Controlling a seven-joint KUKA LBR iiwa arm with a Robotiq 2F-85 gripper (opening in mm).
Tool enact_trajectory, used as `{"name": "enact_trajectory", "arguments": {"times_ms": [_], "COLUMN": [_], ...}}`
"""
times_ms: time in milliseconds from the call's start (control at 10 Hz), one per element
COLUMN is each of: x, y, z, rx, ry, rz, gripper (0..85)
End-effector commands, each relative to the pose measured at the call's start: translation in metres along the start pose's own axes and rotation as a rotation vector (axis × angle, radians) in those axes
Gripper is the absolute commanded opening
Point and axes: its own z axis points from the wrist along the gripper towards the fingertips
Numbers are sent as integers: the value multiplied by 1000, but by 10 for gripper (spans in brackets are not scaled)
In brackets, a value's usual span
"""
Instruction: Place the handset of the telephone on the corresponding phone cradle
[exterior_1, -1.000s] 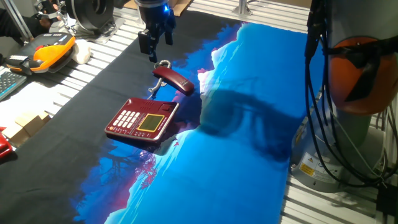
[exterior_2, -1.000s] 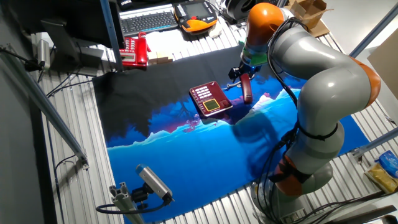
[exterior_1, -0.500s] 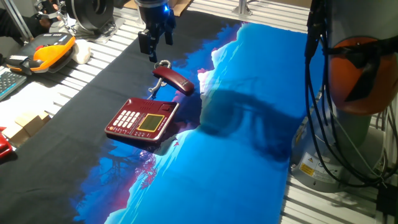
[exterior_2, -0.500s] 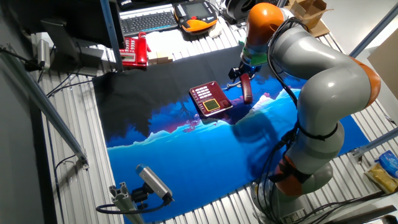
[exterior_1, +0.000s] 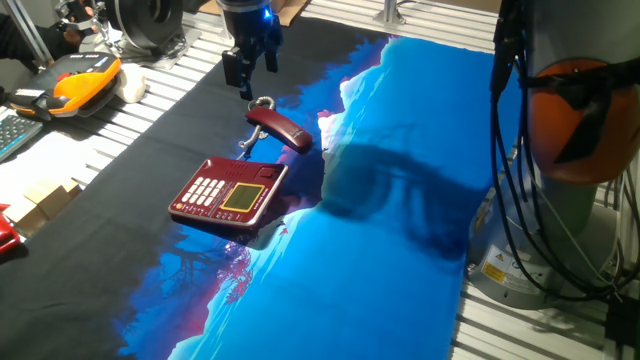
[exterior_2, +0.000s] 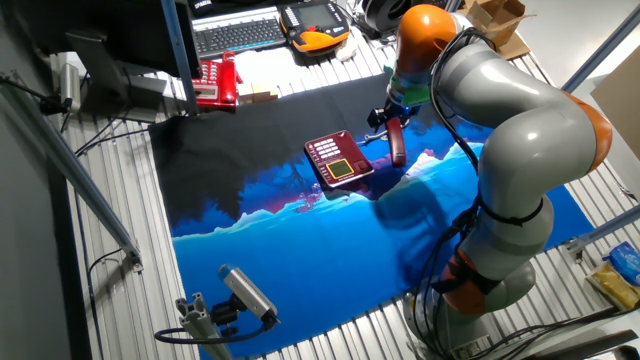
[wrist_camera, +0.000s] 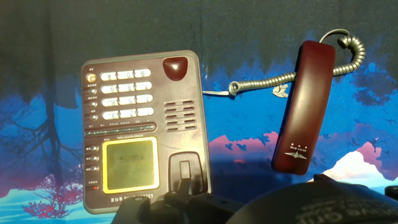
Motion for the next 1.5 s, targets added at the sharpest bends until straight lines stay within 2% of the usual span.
{"name": "enact_trajectory", "arguments": {"times_ms": [0,600,800,1400], "x": [0,0,2,2], "y": [0,0,0,0], "z": [0,0,0,0], "rx": [8,6,9,14], "ry": [186,183,166,166], "rz": [57,57,45,28], "gripper": [0,0,0,0]}}
